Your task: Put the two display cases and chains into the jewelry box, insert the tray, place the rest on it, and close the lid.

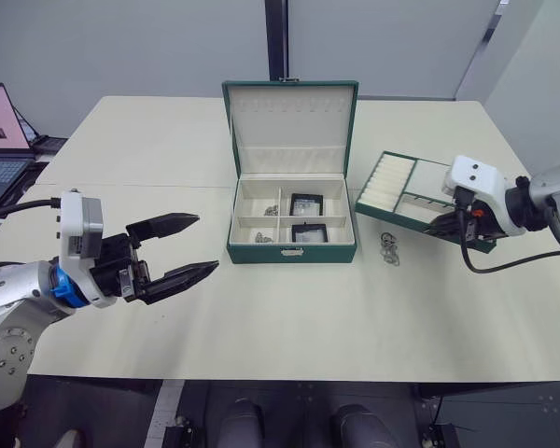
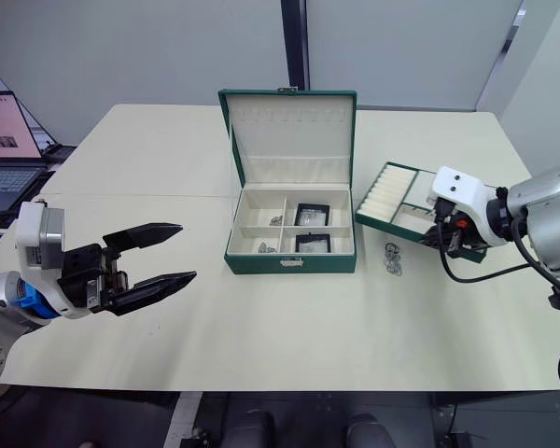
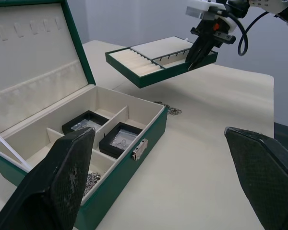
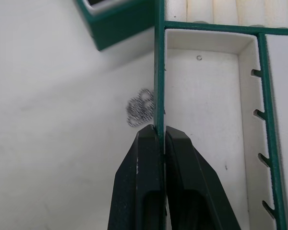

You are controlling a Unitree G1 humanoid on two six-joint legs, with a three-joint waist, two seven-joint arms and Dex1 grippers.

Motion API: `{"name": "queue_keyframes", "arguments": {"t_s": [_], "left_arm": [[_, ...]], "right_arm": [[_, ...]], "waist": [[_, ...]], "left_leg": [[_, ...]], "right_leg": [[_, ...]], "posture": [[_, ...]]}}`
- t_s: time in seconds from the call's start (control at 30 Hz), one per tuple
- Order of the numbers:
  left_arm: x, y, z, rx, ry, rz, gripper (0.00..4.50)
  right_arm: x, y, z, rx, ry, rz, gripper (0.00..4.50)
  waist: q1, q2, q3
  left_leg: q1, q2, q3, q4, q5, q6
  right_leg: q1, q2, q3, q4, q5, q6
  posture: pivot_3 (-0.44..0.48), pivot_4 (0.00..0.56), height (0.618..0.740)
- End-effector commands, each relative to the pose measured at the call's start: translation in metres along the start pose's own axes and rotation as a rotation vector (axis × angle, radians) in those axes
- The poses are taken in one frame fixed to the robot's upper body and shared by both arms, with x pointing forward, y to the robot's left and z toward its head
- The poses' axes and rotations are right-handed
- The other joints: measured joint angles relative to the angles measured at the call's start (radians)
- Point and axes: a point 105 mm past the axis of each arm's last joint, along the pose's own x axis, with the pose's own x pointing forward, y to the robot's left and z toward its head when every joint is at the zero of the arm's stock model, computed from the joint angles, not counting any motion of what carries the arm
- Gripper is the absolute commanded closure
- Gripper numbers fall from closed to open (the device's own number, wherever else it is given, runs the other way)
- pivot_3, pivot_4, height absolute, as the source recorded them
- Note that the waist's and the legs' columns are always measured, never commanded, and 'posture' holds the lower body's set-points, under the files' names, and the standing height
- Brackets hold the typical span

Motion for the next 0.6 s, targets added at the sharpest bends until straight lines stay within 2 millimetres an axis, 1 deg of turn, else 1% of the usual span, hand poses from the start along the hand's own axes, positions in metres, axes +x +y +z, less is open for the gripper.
{"name": "queue_keyframes", "arguments": {"t_s": [0.03, 0.17, 0.3, 0.43, 0.6], "left_arm": [[-0.007, -0.002, 0.009, 0.052, -0.005, 0.026, 0.00], [-0.014, -0.005, 0.007, 0.051, 0.001, 0.047, 0.00], [-0.024, -0.007, 0.004, 0.046, 0.010, 0.065, 0.00], [-0.032, -0.009, 0.003, 0.048, 0.015, 0.089, 0.00], [-0.039, -0.009, 0.002, 0.051, 0.021, 0.124, 0.00]], "right_arm": [[-0.003, 0.014, 0.031, -0.089, -0.054, 0.034, 4.48], [0.012, 0.027, 0.051, -0.150, -0.084, 0.096, 4.48], [0.032, 0.035, 0.063, -0.192, -0.100, 0.144, 4.48], [0.054, 0.035, 0.073, -0.219, -0.111, 0.165, 4.48], [0.072, 0.033, 0.086, -0.267, -0.132, 0.188, 4.48]], "waist": [[0.001, 0.000, 0.000], [0.001, 0.000, 0.000], [0.000, 0.000, 0.000], [-0.001, -0.001, 0.000], [-0.001, -0.001, 0.000]], "left_leg": [[0.000, 0.000, 0.000, 0.000, 0.000, 0.001], [0.000, 0.000, 0.000, 0.000, 0.000, 0.001], [0.000, 0.000, 0.000, 0.000, -0.001, 0.001], [0.000, 0.000, 0.000, 0.000, -0.001, 0.001], [0.000, 0.000, 0.000, 0.000, -0.001, 0.001]], "right_leg": [[0.000, 0.000, 0.000, 0.000, 0.000, 0.000], [0.000, 0.000, 0.000, 0.000, 0.000, 0.000], [-0.001, 0.000, 0.000, 0.000, 0.000, 0.000], [-0.001, 0.000, 0.000, 0.000, 0.000, 0.000], [-0.002, 0.000, -0.001, 0.000, 0.000, 0.000]], "posture": [[0.000, 0.150, 0.726], [0.000, 0.150, 0.726], [0.000, 0.150, 0.726], [0.000, 0.150, 0.726], [0.000, 0.150, 0.726]]}}
